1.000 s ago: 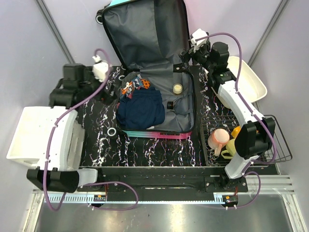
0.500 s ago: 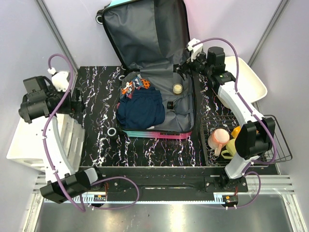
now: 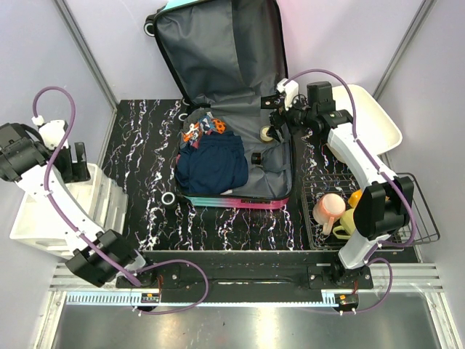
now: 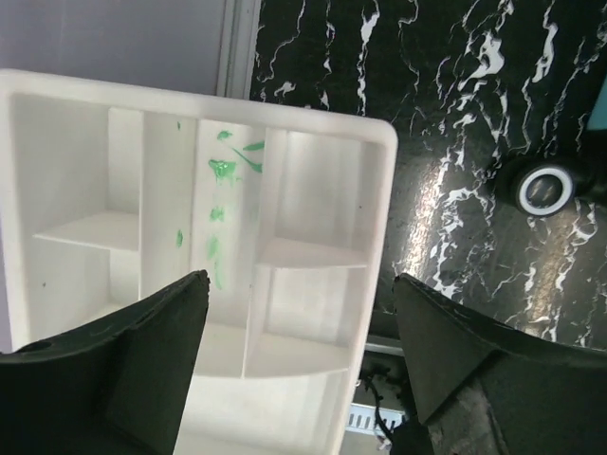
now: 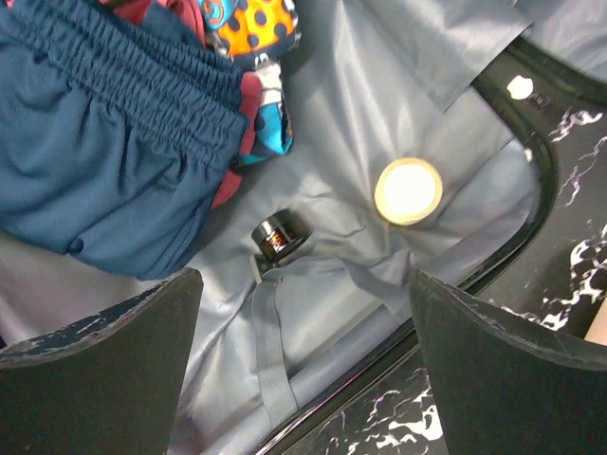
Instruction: Open, take out, and arrange the luggage
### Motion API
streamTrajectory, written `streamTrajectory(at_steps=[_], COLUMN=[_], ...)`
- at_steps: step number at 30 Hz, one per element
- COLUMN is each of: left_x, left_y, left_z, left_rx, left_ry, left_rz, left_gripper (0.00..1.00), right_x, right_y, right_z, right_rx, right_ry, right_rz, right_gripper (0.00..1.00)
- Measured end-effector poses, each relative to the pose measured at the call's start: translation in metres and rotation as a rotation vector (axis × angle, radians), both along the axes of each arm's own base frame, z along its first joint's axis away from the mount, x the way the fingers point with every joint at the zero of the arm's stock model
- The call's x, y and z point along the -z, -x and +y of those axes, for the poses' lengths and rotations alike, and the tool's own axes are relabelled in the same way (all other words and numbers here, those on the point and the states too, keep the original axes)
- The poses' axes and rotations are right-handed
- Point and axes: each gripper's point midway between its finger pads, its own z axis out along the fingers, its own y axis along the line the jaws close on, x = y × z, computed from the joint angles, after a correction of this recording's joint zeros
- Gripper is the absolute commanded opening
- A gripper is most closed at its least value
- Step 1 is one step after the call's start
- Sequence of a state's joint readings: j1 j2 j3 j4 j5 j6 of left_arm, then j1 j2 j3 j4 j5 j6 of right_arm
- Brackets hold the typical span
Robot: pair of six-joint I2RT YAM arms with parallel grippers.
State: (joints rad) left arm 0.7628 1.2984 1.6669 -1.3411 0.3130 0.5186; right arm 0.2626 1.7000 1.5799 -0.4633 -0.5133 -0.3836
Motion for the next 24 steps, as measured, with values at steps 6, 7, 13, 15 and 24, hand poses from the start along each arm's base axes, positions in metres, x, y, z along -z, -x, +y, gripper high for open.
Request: streamTrajectory(at_steps=[6, 7, 13, 15, 24], left_x=[0.035, 0.040, 0.054, 0.058, 0.061], left_y=[0.005, 0.005, -0.007, -0.014, -0.087], left_z=[0.002, 0.002, 0.002, 0.003, -0.006], left_rx=[0.026, 0.029, 0.052, 0.054, 0.203], left_ry=[0.043, 0.056, 0.103, 0.112, 0.072], left_rz=[0.100, 0.113, 0.131, 0.132, 0.093], left_gripper=[0.54, 0.51, 0.29, 0.27, 0.24], right_x=[0.026, 0.029, 0.039, 0.039, 0.040], right_y=[0.014, 0.016, 0.022, 0.022, 0.022], right_z=[-0.005, -0.006, -0.008, -0.008, -0.008], right_rx=[-0.005, -0.005, -0.005, -0.005, -0.006], right_ry=[0.039, 0.042, 0.052, 0.052, 0.052], right_rz=[0.082, 0.090, 0.124, 0.126, 0.128], right_gripper=[1.00, 1.00, 1.00, 1.00, 1.00])
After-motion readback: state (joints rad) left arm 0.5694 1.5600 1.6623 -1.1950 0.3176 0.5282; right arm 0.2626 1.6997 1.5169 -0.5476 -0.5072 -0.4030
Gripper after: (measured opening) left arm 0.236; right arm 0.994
